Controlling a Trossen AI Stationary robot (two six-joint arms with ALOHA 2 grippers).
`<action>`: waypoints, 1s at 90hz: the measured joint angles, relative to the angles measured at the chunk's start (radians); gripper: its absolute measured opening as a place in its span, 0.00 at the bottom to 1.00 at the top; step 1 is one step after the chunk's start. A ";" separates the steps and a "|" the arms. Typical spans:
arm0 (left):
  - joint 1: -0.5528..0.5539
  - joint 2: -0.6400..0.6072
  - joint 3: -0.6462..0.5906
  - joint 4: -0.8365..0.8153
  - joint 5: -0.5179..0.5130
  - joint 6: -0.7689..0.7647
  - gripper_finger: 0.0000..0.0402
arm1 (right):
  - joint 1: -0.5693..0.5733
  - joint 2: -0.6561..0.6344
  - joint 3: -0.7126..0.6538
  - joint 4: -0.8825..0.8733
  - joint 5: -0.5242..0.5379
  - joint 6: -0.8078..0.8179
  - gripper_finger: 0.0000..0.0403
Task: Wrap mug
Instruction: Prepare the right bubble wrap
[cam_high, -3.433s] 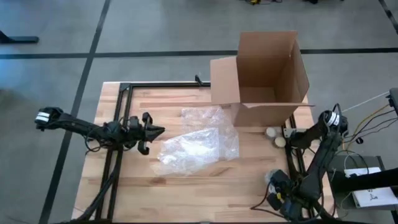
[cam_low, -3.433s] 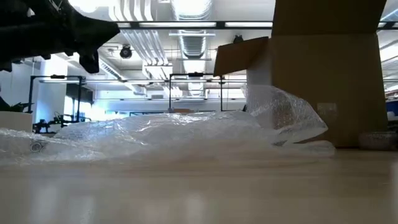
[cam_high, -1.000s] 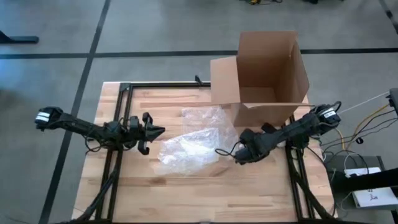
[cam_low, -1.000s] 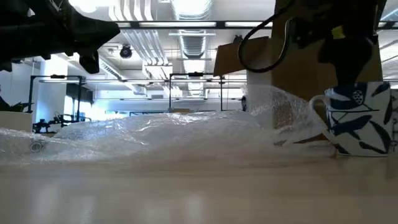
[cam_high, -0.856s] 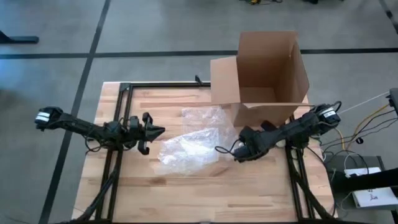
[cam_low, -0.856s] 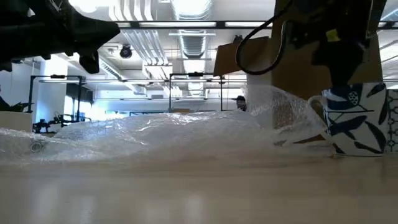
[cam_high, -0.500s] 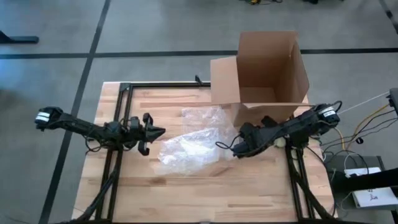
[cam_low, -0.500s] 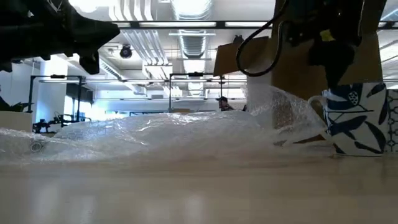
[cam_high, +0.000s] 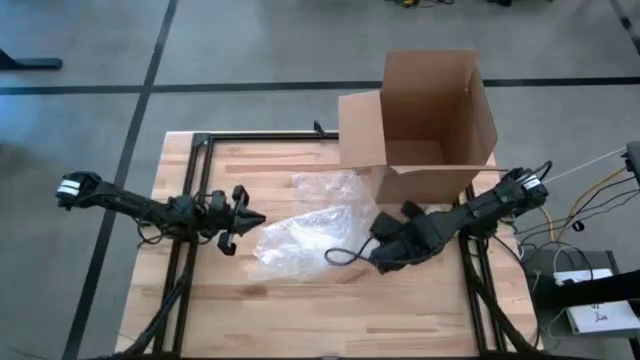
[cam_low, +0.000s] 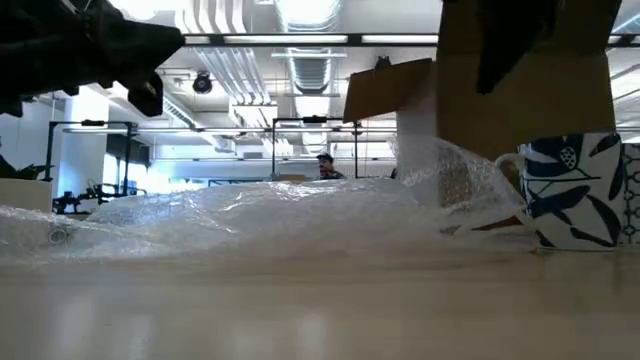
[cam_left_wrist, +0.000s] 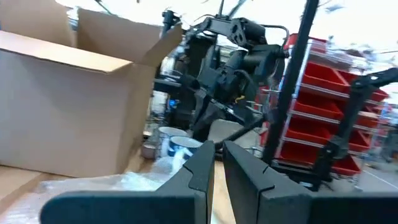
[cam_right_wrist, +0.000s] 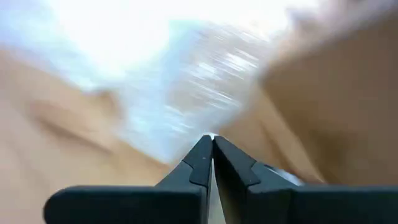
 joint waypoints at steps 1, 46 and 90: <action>-0.001 0.000 0.000 0.000 0.000 0.000 0.05 | 0.002 0.000 0.000 0.014 0.000 -0.003 0.00; -0.018 0.046 0.000 0.022 0.000 -0.019 0.05 | -0.034 0.096 -0.005 0.203 0.019 -0.079 0.31; -0.017 0.060 0.000 0.025 -0.010 -0.019 0.05 | -0.167 0.276 -0.007 0.033 0.028 0.004 0.38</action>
